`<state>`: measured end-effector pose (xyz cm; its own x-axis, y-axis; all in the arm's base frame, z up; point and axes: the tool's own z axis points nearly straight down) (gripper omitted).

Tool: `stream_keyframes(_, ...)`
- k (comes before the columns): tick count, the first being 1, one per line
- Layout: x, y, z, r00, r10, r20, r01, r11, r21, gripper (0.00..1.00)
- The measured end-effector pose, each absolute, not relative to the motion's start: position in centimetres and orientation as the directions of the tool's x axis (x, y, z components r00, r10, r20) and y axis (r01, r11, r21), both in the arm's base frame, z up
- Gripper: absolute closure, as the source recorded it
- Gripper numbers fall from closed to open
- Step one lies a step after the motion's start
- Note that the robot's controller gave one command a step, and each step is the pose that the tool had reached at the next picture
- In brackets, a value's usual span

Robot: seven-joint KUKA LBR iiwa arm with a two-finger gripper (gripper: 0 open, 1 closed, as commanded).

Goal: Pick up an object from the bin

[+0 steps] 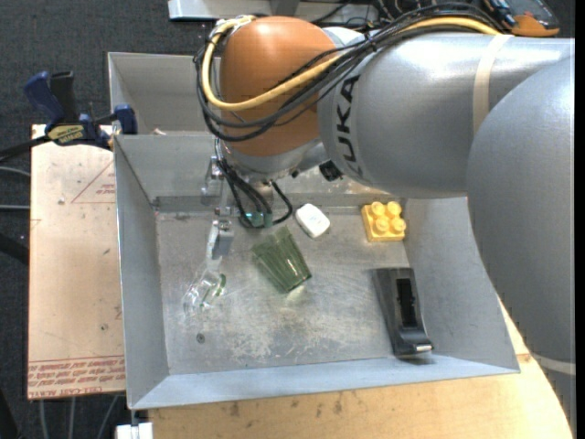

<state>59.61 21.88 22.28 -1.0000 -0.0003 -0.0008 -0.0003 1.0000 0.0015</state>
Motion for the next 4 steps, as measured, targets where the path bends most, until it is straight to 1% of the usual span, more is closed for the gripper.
stream_keyframes(1, 57.0, 22.7, 17.6, -0.999, 0.038, -0.006, 0.038, 0.999, 0.003, 0.00)
stream_keyframes(2, 56.2, 22.8, 16.1, -0.999, 0.042, -0.002, 0.042, 0.999, 0.003, 0.00)
stream_keyframes(3, 56.9, 19.6, 13.5, -0.991, -0.132, 0.000, -0.132, 0.991, -0.003, 0.00)
stream_keyframes(4, 59.3, 22.4, 9.5, -0.929, -0.369, -0.011, -0.369, 0.929, 0.001, 0.00)
